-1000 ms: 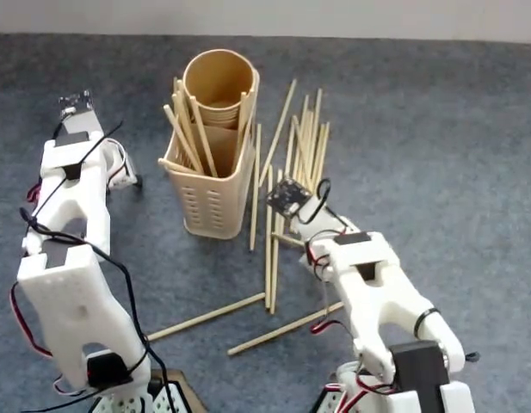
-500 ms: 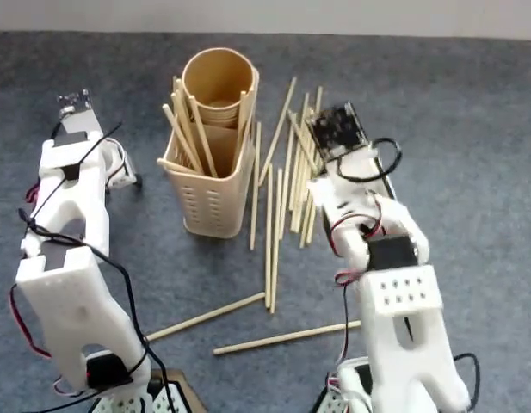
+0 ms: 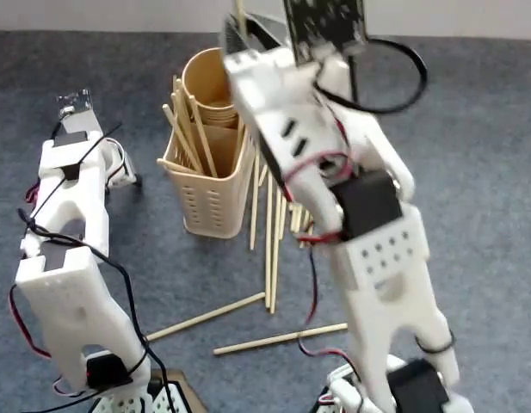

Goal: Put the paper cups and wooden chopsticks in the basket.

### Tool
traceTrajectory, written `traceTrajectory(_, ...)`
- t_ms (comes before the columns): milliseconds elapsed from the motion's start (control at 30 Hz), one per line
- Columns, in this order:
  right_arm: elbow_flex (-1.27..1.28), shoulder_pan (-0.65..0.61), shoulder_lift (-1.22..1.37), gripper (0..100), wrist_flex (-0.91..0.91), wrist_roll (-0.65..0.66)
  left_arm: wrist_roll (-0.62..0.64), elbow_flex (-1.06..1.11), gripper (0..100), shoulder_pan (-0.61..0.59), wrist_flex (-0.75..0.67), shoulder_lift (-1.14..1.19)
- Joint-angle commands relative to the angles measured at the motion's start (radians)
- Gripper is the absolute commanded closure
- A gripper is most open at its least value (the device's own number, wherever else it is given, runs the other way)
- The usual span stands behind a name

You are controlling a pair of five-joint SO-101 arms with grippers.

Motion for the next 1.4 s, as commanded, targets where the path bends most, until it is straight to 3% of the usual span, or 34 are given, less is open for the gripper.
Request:
traceTrajectory(0, -0.076, -0.047, 0.053, 99.4, -0.01, -0.046, -0.009, -0.022, 76, 0.028, -0.009, 0.004)
traceTrajectory(200, -0.001, -0.059, 0.082, 99.4, -0.082, -0.158, -0.009, -0.022, 76, 0.028, -0.009, 0.004)
traceTrajectory(400, 0.274, -0.059, 0.076, 98.8, -0.255, -0.098, -0.011, -0.022, 76, 0.028, -0.009, 0.004)
traceTrajectory(467, 0.311, -0.059, 0.058, 95.9, -0.234, -0.035, -0.011, -0.022, 76, 0.028, -0.009, 0.004)
traceTrajectory(633, 0.312, -0.088, -0.03, 75.2, -0.139, 0.095, -0.011, -0.025, 76, 0.028, -0.009, 0.004)
traceTrajectory(800, 0.228, -0.11, -0.122, 74.6, 0.033, 0.133, -0.006, -0.039, 76, 0.005, 0.0, -0.015)
traceTrajectory(933, 0.053, -0.044, -0.165, 74.6, 0.349, 0.13, -0.026, -0.228, 76, -0.077, 0.288, -0.145)
traceTrajectory(1033, -0.097, 0.041, -0.18, 74.6, 0.673, 0.129, -0.173, -0.472, 76, -0.137, 0.534, -0.282)
traceTrajectory(1167, -0.176, 0.127, -0.196, 74.6, 1.001, 0.129, -0.411, -0.734, 78, -0.111, 0.852, -0.461)
traceTrajectory(1267, -0.081, 0.196, -0.249, 74.6, 1.041, 0.109, -0.539, -0.598, 81, -0.091, 0.838, -0.636)
traceTrajectory(1367, 0.12, 0.222, -0.392, 74.6, 0.975, 0.101, -0.651, -0.298, 81, -0.033, 0.838, -0.831)
